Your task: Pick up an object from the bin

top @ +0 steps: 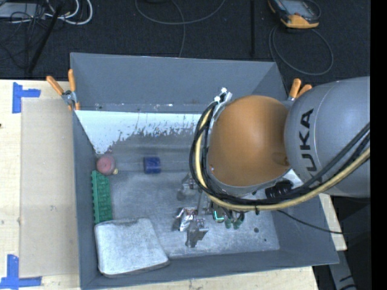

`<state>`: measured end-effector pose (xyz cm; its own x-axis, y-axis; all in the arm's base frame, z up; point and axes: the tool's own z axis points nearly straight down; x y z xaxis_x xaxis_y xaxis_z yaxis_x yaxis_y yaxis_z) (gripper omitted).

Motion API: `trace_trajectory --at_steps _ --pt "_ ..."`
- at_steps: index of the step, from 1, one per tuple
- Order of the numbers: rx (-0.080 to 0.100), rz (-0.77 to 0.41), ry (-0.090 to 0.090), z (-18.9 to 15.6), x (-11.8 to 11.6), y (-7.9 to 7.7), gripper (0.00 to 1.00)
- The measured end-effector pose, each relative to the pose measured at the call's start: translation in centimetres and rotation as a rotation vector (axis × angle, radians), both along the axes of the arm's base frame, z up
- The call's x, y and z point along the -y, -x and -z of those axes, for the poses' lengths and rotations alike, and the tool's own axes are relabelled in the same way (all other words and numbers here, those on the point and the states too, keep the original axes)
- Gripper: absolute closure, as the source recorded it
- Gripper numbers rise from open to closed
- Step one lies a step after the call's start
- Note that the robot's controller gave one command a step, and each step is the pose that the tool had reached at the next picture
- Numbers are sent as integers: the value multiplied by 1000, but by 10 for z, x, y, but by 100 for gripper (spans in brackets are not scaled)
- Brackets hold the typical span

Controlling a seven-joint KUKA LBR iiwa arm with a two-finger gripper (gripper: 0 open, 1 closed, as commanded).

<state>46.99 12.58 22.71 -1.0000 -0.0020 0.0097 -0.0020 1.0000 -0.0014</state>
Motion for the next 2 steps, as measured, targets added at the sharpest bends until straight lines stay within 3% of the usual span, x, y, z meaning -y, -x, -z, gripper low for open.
trace_trajectory --at_steps 1,2 --pt "11 -159 -4 158 45 -40 0" --pt "13 -308 -5 155 68 -48 0"
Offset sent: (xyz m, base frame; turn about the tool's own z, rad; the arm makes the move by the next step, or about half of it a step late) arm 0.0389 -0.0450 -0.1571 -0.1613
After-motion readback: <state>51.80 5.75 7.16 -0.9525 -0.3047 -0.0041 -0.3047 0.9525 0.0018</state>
